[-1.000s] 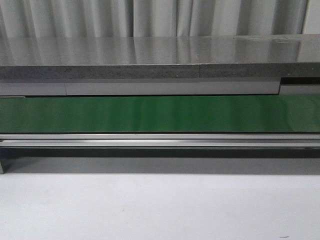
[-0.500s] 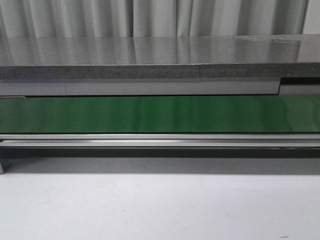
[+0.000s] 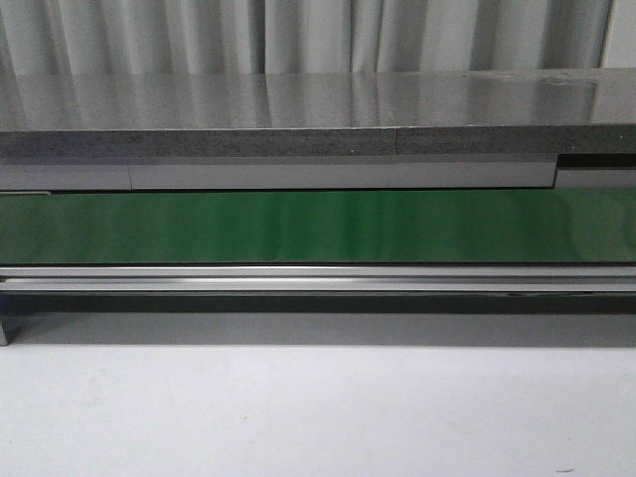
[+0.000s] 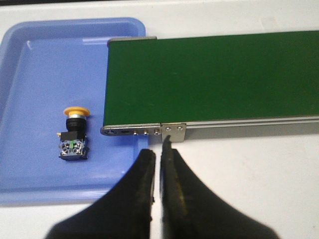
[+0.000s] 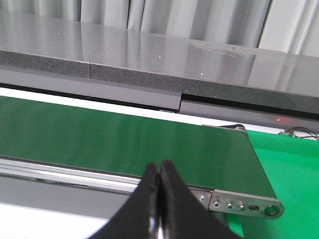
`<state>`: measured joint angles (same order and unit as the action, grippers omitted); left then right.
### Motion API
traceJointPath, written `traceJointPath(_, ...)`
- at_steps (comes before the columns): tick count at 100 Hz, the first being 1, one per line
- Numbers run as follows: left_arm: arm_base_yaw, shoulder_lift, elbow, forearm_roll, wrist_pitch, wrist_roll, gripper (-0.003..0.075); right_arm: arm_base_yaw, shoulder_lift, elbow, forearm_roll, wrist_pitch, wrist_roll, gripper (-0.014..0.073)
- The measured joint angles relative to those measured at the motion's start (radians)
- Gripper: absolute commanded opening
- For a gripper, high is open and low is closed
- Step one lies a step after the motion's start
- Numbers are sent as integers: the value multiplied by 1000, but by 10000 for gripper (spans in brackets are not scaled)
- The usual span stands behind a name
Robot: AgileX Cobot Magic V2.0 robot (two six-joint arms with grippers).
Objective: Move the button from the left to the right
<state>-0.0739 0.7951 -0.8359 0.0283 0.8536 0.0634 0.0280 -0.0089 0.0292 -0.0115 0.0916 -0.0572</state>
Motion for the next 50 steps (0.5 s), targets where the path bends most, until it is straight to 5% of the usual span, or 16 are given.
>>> traceJointPath(16,0,55,0,-1,0,0,73,0,0,0,0,0,0,-68)
traceJointPath(38,0,84,0,-1,0,0,511,0,0,0,0,0,0,-68)
traceJointPath(50,0,84,0,-1,-1,0,582,0,0,0,0,0,0,-68)
